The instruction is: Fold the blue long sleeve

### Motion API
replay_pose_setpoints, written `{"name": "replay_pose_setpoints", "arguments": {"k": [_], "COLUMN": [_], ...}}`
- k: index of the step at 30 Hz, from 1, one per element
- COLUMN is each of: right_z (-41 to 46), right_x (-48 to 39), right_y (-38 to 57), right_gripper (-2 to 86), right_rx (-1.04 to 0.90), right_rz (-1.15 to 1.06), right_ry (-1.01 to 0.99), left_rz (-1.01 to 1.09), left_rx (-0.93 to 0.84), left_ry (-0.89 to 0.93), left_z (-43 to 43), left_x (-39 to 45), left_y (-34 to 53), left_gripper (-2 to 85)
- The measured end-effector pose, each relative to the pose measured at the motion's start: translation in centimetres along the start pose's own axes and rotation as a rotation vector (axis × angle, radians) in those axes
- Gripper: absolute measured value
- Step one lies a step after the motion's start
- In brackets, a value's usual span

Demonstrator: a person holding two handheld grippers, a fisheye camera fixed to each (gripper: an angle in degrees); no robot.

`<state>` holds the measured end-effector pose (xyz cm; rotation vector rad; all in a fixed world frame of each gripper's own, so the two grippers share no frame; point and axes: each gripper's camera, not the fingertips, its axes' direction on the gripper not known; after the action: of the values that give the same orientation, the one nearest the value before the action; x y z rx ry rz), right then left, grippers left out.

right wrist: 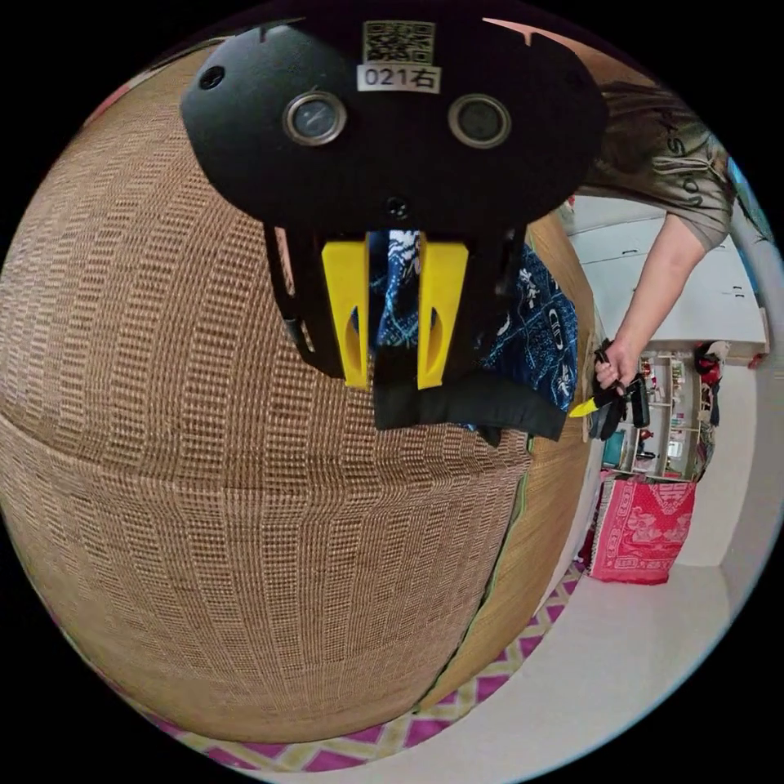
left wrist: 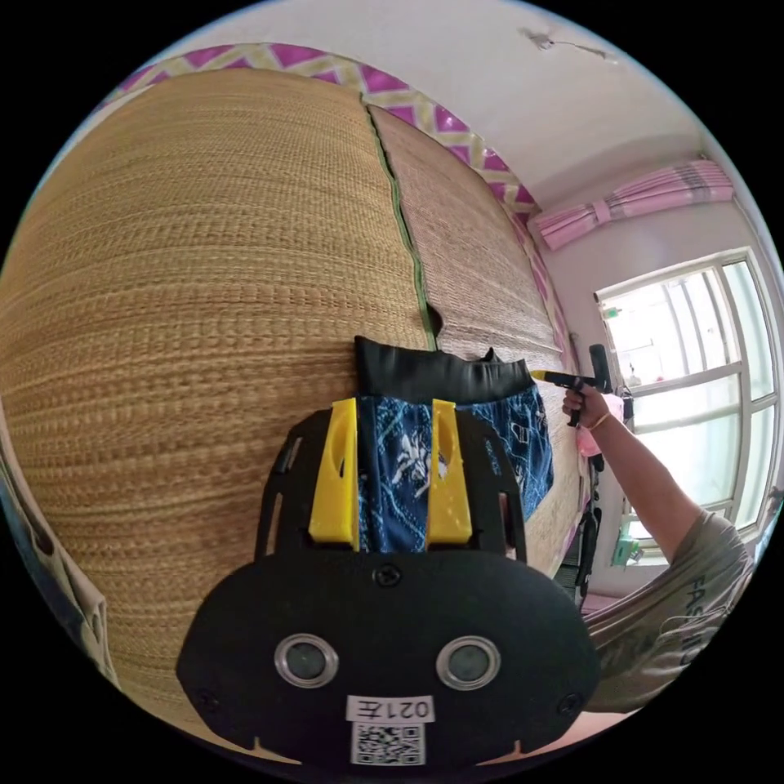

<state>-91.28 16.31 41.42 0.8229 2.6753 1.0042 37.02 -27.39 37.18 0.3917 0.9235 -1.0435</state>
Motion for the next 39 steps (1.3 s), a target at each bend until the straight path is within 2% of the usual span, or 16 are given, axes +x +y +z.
{"name": "replay_pose_setpoints", "arguments": {"k": [3, 5, 7, 11, 14, 16, 20, 23, 28, 32, 35, 37, 39], "right_z": [1.0, 1.4, 1.0, -1.8, -4.5, -6.4, -10.4, -11.3, -7.8, -1.3, 2.7, 3.9, 3.9], "right_x": [1.1, 1.9, 2.7, 3.9, 3.2, 2.3, -0.7, -2.7, -4.3, -4.1, -2.5, -1.0, -0.4], "right_y": [-0.8, -0.9, -0.5, 1.5, 4.1, 6.5, 15.5, 23.5, 35.7, 43.3, 46.6, 47.7, 48.5], "right_gripper": [8.7, 6.6, 3.7, 0.7, 0.2, 0.0, -0.2, -0.2, -0.2, 0.0, 0.5, 1.2, 2.3], "right_rx": [-0.020, -0.026, 0.006, 0.135, 0.204, 0.221, 0.209, 0.119, -0.074, -0.217, -0.228, -0.186, -0.159], "right_rz": [0.022, 0.047, 0.066, 0.080, -0.013, -0.093, -0.313, -0.399, -0.380, -0.264, -0.125, -0.001, 0.033], "right_ry": [-0.088, -0.120, -0.136, -0.271, -0.416, -0.495, -0.681, -0.679, -0.629, -0.572, -0.469, -0.441, -0.475], "left_rz": [-0.031, -0.055, -0.111, -0.075, 0.017, 0.164, 0.393, 0.467, 0.316, 0.143, -0.035, -0.175, -0.210], "left_rx": [-0.027, -0.064, -0.102, 0.021, 0.142, 0.217, 0.214, 0.131, 0.002, -0.113, -0.194, -0.170, -0.137], "left_ry": [0.036, 0.091, 0.093, 0.136, 0.260, 0.358, 0.498, 0.594, 0.682, 0.654, 0.599, 0.599, 0.610], "left_z": [0.9, 1.9, 2.4, 0.0, -3.3, -6.6, -10.8, -12.8, -11.8, -7.2, -2.9, -1.6, -2.2], "left_x": [-1.5, -2.5, -3.5, -3.4, -2.5, -0.7, 2.5, 3.8, 3.4, 1.9, -0.2, -2.0, -2.3], "left_y": [-1.6, -2.2, -2.7, -1.9, 0.5, 3.9, 11.6, 19.3, 33.1, 40.5, 45.1, 47.4, 48.2], "left_gripper": [12.8, 10.0, 3.5, -0.4, -0.8, -0.9, -0.9, -0.9, -1.0, -0.9, -0.7, -0.2, 1.0]}}
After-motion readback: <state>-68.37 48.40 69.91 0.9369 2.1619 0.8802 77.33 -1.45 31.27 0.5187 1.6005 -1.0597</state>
